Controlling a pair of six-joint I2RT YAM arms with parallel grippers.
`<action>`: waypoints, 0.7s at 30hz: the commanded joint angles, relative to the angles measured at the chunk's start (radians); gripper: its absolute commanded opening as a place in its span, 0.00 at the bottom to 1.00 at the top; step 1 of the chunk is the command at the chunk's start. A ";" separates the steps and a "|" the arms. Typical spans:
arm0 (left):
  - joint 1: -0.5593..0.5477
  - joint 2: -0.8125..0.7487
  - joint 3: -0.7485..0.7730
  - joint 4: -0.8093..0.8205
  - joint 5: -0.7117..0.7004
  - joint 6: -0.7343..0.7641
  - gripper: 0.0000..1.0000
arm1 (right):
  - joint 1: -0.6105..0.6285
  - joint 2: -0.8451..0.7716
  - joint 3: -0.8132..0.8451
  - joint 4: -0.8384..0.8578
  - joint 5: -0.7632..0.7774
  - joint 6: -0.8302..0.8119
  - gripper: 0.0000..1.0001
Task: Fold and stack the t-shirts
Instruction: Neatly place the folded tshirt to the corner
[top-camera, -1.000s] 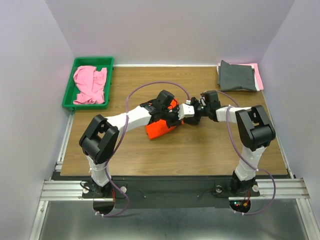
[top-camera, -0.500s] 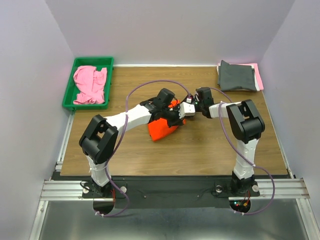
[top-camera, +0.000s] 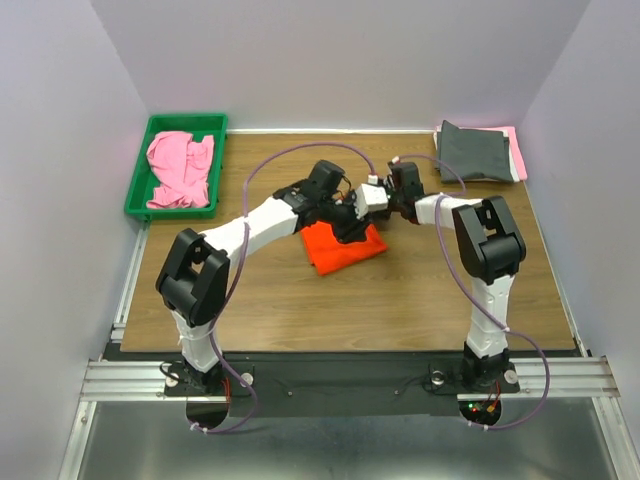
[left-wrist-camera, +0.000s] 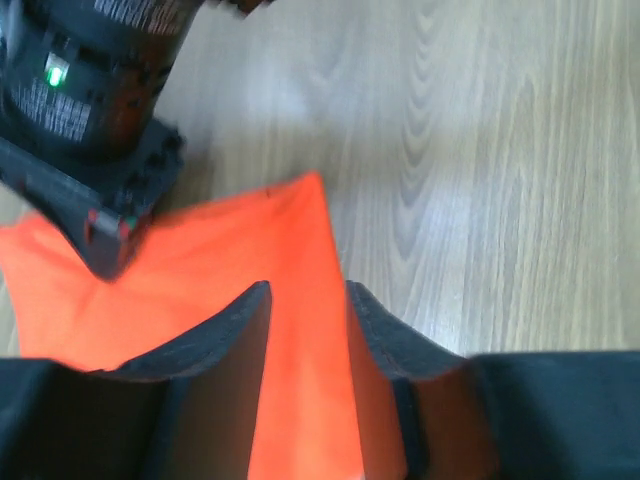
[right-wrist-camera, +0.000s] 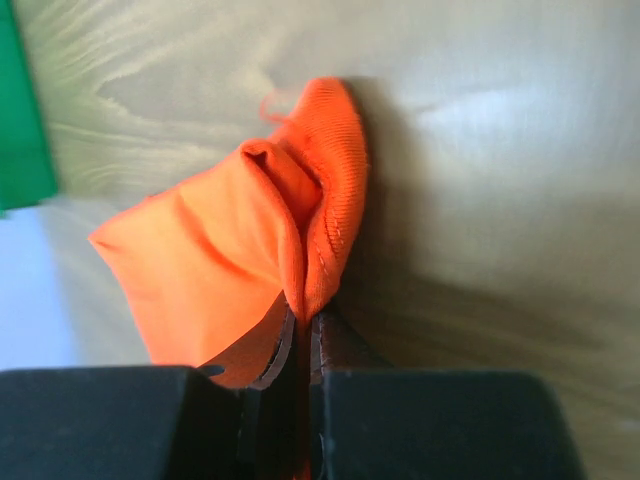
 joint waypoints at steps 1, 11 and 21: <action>0.083 -0.045 0.093 -0.065 0.005 -0.100 0.52 | -0.019 -0.031 0.160 -0.144 0.118 -0.340 0.01; 0.229 -0.035 0.144 -0.177 -0.007 -0.187 0.71 | -0.126 -0.013 0.404 -0.344 0.110 -0.746 0.01; 0.267 -0.095 0.024 -0.068 -0.019 -0.226 0.73 | -0.183 0.081 0.691 -0.474 0.212 -0.930 0.01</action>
